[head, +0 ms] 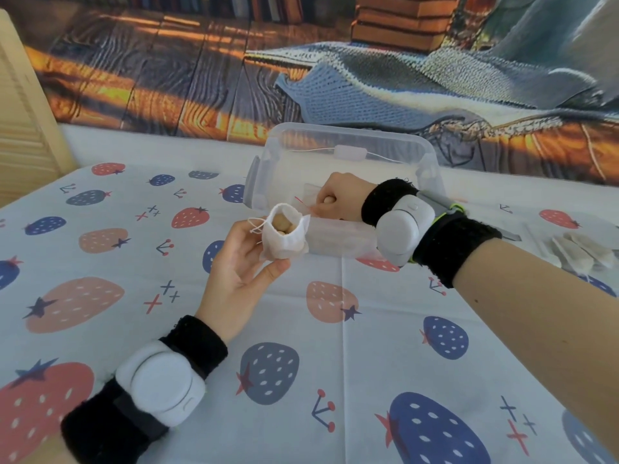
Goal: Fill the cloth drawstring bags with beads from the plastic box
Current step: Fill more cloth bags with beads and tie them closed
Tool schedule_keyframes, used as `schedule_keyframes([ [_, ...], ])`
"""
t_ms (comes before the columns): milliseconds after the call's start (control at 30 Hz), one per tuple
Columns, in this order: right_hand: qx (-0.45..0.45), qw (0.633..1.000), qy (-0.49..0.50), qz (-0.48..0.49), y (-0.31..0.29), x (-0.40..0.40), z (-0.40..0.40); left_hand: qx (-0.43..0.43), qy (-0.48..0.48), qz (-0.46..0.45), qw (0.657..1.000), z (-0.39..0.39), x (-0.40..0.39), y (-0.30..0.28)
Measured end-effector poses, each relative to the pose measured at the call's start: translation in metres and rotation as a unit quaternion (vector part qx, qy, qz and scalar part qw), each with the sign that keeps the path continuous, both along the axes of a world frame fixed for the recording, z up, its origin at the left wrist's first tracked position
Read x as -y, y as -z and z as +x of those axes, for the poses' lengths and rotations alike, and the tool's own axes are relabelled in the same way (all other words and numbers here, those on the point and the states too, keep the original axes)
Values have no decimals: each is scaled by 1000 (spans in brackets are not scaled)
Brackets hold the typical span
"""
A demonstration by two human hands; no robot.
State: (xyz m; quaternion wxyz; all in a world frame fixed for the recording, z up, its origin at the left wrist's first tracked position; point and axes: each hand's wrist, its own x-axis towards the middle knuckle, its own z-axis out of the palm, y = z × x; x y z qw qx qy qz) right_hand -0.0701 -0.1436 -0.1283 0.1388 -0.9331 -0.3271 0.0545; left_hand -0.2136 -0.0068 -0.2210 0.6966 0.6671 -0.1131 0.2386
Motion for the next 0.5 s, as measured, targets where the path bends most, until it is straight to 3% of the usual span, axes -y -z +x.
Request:
schedule_keyframes([
  [133,-4,1000,21,14,-5,0,3,-13,-1,6,1000,0,-1,2],
  [267,-30,994,64,87,-21,6,10,-22,-10,13,1000,2,-3,1],
  [367,-23,974,96,203,-27,13,18,-29,-22,31,999,3,-3,2],
  [500,36,903,100,415,-28,18,22,-62,-37,61,996,4,-5,5],
])
